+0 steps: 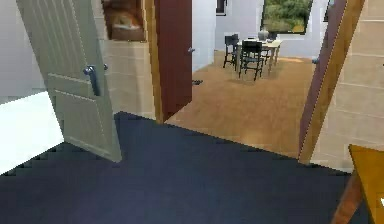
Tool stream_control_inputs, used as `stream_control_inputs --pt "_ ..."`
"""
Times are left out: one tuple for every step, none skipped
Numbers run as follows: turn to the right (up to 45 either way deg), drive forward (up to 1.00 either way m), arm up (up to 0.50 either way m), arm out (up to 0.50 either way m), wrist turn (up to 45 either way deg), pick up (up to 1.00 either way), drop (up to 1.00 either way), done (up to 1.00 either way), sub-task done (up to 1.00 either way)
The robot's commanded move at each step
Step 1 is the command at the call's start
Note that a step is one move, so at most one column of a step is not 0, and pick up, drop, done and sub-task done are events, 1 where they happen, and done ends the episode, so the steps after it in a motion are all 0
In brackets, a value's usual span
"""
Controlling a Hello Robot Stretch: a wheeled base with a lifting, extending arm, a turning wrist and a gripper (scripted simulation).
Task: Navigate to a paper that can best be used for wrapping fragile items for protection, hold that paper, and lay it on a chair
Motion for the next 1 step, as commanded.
stream_control_inputs --pt "-39.0 0.0 0.0 0.0 0.0 0.0 0.0 0.0 0.0"
